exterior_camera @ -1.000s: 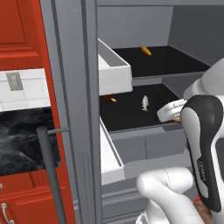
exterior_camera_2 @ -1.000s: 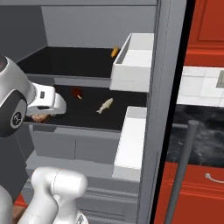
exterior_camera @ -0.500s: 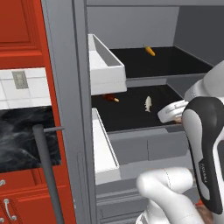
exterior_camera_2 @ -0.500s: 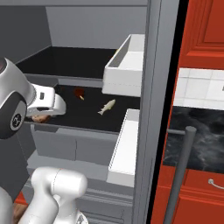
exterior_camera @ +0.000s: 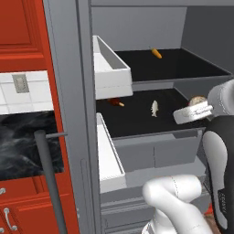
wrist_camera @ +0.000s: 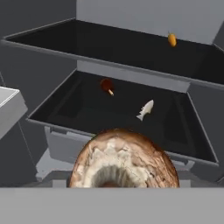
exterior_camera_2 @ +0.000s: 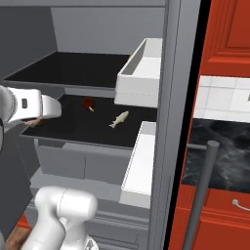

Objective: Transport the fish and mushroom to the fridge. Place the fish on the rack containing meat and place the mushroom on the rack containing the vegetable, ensuring meats and vegetables are on different racks.

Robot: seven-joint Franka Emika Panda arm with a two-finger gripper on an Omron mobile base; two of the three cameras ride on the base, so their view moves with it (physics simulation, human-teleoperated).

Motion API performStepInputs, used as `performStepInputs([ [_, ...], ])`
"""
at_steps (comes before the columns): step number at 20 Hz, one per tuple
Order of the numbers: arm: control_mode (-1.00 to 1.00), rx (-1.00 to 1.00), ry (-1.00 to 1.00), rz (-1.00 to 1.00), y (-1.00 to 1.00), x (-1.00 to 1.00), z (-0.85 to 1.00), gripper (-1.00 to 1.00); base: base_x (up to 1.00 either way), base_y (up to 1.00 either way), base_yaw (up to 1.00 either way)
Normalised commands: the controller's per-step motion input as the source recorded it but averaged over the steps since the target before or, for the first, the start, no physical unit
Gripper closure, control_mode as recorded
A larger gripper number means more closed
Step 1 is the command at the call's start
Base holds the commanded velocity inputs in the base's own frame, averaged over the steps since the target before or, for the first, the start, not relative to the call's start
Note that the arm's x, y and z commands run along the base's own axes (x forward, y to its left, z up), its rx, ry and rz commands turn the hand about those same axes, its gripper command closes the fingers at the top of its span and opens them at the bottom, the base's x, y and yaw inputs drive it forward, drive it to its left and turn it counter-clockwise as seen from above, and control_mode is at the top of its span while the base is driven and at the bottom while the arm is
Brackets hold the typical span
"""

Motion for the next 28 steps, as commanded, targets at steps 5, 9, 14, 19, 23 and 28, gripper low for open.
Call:
performStepInputs([
  [5,-1.0,-0.02,-0.23,0.0,0.0,0.12,0.68,1.0,0.0,0.0,0.0],
  [9,-1.0,0.0,-0.01,0.01,0.0,0.62,0.29,1.0,0.0,0.0,0.0],
  [14,-1.0,0.0,0.0,0.03,0.0,0.93,0.0,1.0,0.0,0.0,0.0],
  [19,-1.0,0.0,-0.02,0.03,0.0,0.99,0.0,1.0,0.0,0.0,0.0],
  [23,-1.0,0.01,0.03,0.04,0.0,1.0,-0.1,1.0,0.0,0.0,0.0],
  [28,-1.0,0.02,0.11,0.03,0.0,1.0,-0.28,1.0,0.0,0.0,0.0],
])
